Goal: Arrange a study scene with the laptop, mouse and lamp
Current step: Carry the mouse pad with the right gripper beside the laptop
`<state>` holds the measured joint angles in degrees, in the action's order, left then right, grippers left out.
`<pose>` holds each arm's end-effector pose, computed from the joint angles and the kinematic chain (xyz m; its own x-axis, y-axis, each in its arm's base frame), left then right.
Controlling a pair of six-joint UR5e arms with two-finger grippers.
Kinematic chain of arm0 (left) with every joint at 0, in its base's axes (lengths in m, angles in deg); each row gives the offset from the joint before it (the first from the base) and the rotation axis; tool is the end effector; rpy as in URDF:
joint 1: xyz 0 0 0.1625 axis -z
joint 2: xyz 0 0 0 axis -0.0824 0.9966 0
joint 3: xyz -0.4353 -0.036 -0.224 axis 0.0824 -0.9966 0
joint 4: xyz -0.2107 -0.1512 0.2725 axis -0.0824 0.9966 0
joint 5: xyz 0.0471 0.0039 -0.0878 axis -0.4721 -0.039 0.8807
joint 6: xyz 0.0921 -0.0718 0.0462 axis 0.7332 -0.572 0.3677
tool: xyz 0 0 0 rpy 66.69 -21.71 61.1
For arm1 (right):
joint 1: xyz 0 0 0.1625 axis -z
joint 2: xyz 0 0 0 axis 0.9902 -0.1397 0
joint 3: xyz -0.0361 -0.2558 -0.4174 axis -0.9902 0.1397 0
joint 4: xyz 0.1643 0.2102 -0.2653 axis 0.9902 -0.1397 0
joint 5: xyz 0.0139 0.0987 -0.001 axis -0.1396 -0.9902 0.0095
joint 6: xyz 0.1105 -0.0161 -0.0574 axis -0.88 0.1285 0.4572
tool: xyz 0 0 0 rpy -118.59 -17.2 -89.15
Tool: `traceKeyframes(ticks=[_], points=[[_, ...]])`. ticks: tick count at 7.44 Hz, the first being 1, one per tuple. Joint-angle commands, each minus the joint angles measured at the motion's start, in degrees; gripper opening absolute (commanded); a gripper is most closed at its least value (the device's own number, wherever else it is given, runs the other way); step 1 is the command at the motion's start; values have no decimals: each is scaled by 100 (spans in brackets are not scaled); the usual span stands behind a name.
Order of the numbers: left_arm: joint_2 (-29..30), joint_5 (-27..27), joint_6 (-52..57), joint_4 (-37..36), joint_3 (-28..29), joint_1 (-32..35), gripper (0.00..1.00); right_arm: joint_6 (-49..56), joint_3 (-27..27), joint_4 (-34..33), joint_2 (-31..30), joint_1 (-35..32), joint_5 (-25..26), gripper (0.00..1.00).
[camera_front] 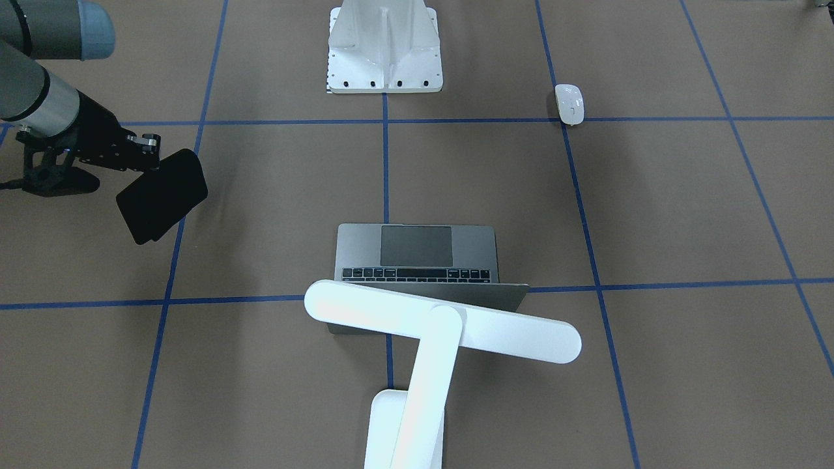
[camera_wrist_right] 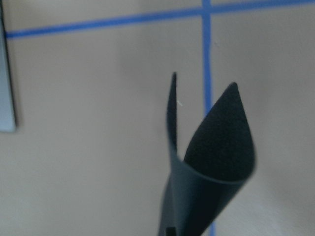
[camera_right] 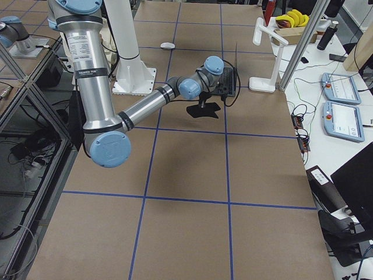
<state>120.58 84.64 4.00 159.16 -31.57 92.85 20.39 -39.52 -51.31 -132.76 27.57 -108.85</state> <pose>-0.0282 -0.4715 0.5787 0.6817 0.3292 -0.6534 -0.1366 0.9346 0.3283 -0.2799 -0.4646 0.4343 0.5750 0.0497 0.8166 0.0504 0.9941 -0.0959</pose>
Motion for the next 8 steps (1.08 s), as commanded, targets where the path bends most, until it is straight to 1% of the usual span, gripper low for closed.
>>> traceKeyframes(ticks=[1,3,4,5,6,7,8], points=[[9,-2,113,-91,78,90,100,-35,16,-1305,1277,166,553,0],[61,-11,105,-354,87,108,100,-26,60,-1318,1378,245,633,0],[79,-11,96,-486,87,143,100,-26,191,-1326,1535,315,842,0],[131,-11,26,-618,70,144,100,-26,514,-1352,1789,316,914,0],[149,-3,-61,-741,69,144,100,18,587,-1353,1800,490,1437,99],[62,-11,-628,-716,8,152,100,35,605,-1370,1652,579,1729,100],[-43,-37,-1173,-699,-88,152,100,36,614,-1414,1511,606,1749,100]])
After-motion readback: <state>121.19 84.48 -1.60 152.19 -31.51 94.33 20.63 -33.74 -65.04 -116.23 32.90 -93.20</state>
